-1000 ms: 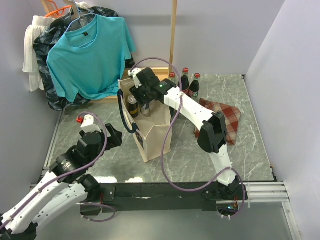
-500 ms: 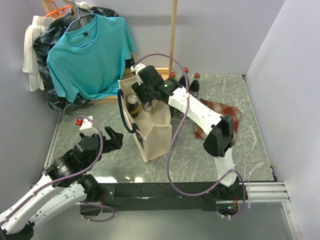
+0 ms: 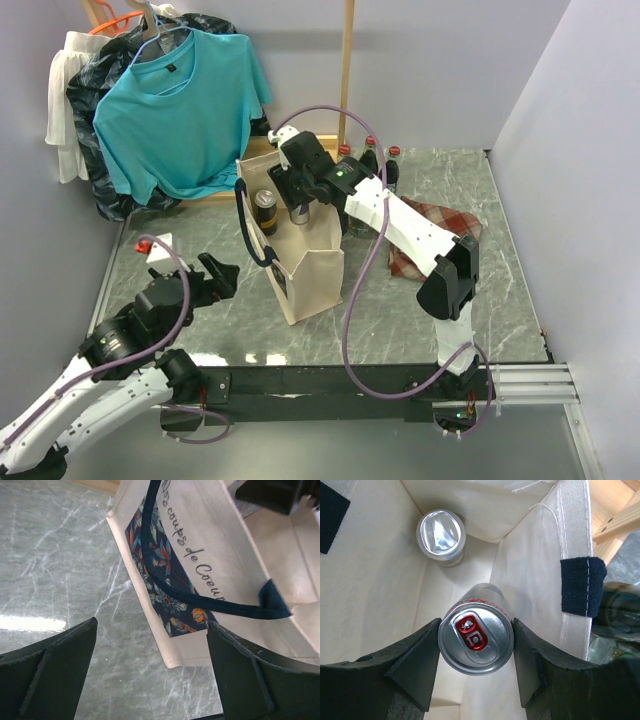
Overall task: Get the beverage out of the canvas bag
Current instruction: Take out the drink from the canvas bag.
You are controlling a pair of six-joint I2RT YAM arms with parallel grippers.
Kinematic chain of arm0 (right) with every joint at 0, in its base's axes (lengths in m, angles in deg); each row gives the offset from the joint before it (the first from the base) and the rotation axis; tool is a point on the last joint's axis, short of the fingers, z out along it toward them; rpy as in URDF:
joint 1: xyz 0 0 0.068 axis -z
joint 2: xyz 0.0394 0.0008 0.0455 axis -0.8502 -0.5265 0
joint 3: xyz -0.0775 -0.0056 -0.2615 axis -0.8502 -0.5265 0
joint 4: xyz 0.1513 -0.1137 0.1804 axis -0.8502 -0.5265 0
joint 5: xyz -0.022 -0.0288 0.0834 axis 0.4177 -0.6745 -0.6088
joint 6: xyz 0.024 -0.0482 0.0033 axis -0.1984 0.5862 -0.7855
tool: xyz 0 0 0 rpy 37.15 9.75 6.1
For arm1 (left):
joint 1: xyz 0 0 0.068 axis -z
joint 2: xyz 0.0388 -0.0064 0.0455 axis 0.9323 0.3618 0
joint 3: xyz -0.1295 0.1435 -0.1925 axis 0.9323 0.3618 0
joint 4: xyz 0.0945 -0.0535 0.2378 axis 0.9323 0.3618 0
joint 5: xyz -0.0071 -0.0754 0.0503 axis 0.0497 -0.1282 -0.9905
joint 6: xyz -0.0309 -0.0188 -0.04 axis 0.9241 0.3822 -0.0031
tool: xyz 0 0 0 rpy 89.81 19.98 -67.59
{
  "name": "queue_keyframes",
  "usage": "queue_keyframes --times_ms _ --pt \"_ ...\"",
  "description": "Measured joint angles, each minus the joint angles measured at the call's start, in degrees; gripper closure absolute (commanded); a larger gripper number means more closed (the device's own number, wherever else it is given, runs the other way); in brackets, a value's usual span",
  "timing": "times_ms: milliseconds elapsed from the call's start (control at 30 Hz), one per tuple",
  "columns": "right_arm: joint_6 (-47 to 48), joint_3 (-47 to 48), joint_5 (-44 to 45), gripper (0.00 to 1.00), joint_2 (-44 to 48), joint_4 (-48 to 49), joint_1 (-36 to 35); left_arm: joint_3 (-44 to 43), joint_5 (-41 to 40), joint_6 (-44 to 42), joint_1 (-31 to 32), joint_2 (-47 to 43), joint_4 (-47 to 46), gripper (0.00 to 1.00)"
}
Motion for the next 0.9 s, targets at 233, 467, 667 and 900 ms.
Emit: queue_keyframes --times_ms 233,467,667,900 --pt "-0.98 0.26 0.00 1.00 0.00 -1.92 -0.68 -3.67 -1.53 -0.57 0.00 -2.82 1.64 0.04" --pt "-1.25 2.38 0.70 1.00 0.33 -6.51 -2.29 -3.45 -2.45 -0.83 0.00 -5.79 1.84 0.04" --pt "-2.14 -4.09 1.62 1.00 4.81 -4.81 -2.91 -3.19 -3.15 -0.79 0.00 -4.46 1.88 0.04" --pt "-2.89 -12.63 1.86 1.00 13.53 -1.70 -2.97 -3.17 -2.34 -0.92 0.00 2.97 1.86 0.04"
